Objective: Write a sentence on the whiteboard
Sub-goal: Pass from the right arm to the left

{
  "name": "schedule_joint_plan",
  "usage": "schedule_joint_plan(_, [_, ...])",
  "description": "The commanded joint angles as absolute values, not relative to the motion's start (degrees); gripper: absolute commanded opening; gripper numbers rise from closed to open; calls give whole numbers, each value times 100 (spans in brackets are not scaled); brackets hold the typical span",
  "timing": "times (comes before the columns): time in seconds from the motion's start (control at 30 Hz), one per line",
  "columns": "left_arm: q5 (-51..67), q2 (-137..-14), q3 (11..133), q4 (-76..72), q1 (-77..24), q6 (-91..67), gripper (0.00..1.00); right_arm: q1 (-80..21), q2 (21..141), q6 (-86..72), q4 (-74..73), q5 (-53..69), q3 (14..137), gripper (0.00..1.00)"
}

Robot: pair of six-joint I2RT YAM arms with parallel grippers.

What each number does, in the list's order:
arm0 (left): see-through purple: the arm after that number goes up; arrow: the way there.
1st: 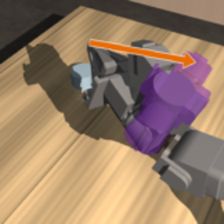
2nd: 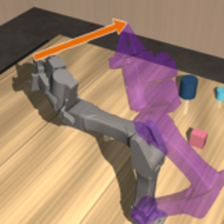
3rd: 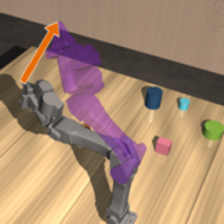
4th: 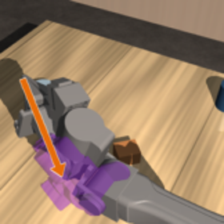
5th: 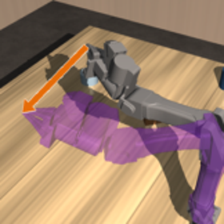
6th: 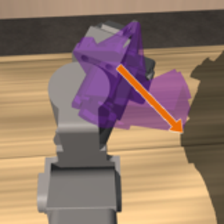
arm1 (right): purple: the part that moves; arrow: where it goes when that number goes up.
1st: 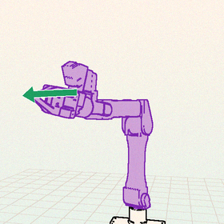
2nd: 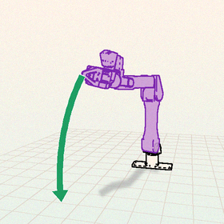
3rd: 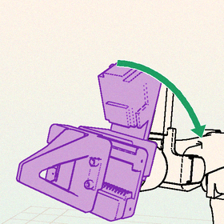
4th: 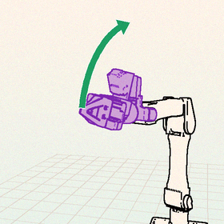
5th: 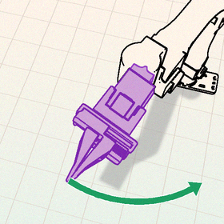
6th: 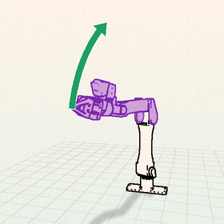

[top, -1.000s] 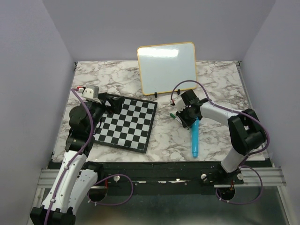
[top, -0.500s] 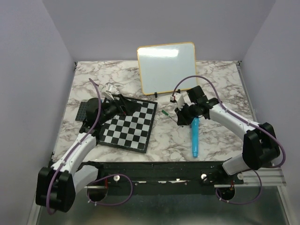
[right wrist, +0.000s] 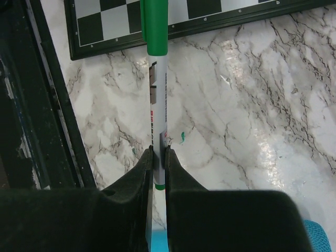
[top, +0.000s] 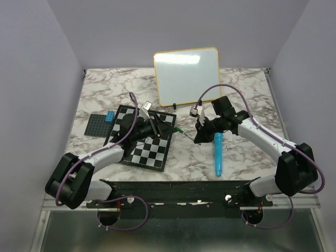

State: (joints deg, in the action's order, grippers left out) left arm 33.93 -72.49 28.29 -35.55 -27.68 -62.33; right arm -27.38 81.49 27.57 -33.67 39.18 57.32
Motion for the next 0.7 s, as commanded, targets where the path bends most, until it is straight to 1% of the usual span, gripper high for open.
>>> schedule_joint_plan(0.0, [3279,-7629,3085,-3850,-2988,-6171,61,-2777,7989,2971,-3594,4394,5669,1])
schedule_joint_plan(0.2, [3199,-7787,3384,-3577,-3173,-5941,57,-2812,8024,3102,-3709,4535,5704,1])
schedule_joint_plan(0.3, [3260,-7857,3463,-3560,-3208,-5915,54,-2821,8042,3094,-3709,4535,5713,1])
schedule_joint_plan(0.33, [3278,-7866,3480,-3560,-3208,-5915,50,-2821,8033,3102,-3718,4535,5713,1])
schedule_joint_plan(0.43, [3340,-7884,3489,-3525,-3217,-5906,48,-2830,8016,3094,-3709,4518,5722,1])
schedule_joint_plan(0.67, [3349,-7752,3621,-2928,-3234,-5520,47,-2821,8007,3041,-3691,4526,5739,1])
